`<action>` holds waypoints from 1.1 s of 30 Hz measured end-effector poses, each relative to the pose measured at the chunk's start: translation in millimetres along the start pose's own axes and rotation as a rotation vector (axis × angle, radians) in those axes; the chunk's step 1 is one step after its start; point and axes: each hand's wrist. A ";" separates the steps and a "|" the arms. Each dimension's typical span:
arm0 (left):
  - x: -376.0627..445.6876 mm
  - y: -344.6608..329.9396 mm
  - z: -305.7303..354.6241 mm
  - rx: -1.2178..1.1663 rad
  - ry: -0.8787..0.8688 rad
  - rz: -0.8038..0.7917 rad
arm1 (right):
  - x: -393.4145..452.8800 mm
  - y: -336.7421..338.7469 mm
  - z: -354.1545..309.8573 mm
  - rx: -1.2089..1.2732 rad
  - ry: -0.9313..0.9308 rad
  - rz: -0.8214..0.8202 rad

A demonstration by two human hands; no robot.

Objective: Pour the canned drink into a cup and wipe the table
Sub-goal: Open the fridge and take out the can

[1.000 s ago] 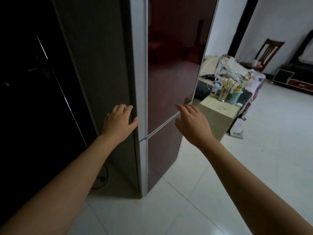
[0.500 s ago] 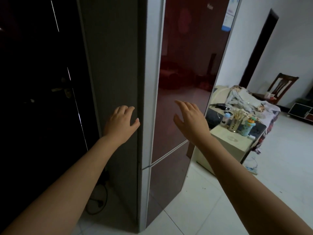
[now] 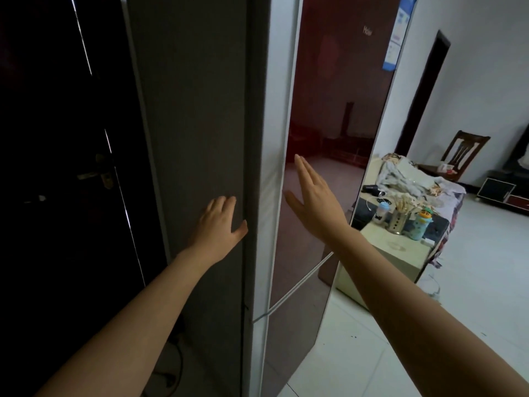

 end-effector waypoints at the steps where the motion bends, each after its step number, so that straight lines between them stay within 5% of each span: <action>1: 5.1 -0.3 -3.8 -0.016 -0.011 -0.026 | 5.4 -3.1 -4.0 0.014 -0.017 0.001; 10: 38.6 -16.3 -32.3 -0.040 -0.192 -0.051 | 28.2 -34.4 -24.3 0.036 -0.135 0.095; 33: 46.1 -33.5 -36.2 -0.106 -0.209 -0.094 | 41.8 -51.7 -51.8 0.206 -0.297 0.244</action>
Point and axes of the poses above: each hand's wrist, its own x-axis towards the middle knuckle, its own y-axis out of the back of the hand, z = x × y, and after that the axes turned 2 degrees about -z, right-handed
